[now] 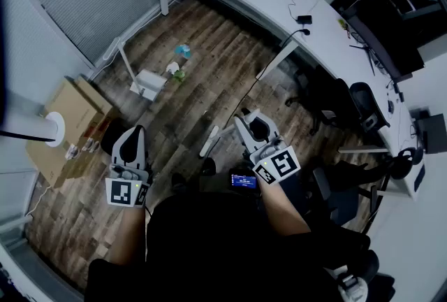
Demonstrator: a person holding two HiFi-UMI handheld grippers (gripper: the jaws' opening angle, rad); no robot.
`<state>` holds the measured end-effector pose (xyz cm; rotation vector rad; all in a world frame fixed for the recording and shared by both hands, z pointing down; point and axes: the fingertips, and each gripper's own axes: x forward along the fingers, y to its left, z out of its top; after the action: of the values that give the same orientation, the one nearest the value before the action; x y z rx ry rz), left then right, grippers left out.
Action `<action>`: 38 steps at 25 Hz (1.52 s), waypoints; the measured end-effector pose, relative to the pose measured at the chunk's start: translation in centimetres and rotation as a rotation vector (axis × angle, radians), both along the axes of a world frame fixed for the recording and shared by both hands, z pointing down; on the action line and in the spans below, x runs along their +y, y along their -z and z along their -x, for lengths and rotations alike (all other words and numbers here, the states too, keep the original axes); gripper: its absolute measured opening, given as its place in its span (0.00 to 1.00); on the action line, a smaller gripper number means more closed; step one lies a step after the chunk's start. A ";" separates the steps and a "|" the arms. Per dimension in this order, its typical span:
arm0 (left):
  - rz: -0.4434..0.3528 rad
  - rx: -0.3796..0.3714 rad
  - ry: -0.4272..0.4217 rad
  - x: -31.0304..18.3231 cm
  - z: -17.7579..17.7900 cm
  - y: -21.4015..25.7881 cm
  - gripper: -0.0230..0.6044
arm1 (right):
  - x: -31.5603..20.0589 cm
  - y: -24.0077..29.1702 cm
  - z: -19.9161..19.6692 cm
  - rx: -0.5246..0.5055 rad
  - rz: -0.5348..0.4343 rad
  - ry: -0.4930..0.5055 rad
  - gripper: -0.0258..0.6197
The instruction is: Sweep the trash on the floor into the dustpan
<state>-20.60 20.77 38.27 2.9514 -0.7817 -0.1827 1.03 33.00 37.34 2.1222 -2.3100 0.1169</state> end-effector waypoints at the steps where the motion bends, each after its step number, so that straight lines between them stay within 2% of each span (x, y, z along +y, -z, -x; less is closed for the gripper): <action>1: 0.008 0.001 0.002 -0.2 1.0 -0.1 0.03 | -0.2 0.0 0.6 -0.008 -0.004 -0.004 0.19; 7: 0.067 -0.025 0.000 0.1 4.4 -0.8 0.03 | 0.0 0.5 2.5 -0.063 -0.052 -0.018 0.19; 11: 0.029 -0.010 0.009 1.1 4.9 0.5 0.03 | 0.5 1.4 2.8 -0.094 -0.101 0.012 0.19; 21: 0.087 -0.017 -0.029 2.8 1.7 -0.4 0.03 | 2.3 1.6 2.4 -0.086 -0.128 0.083 0.19; 33: 0.073 -0.055 -0.085 4.6 -1.6 -0.2 0.03 | 4.4 1.4 -1.4 -0.053 -0.134 0.065 0.19; 38: 0.071 -0.069 -0.076 5.0 -2.4 -0.4 0.03 | 5.0 1.3 -2.9 -0.041 -0.136 0.057 0.19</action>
<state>-18.21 25.76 38.67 2.9275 -0.6672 -0.0473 3.93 38.01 36.08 2.1303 -2.4666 0.0038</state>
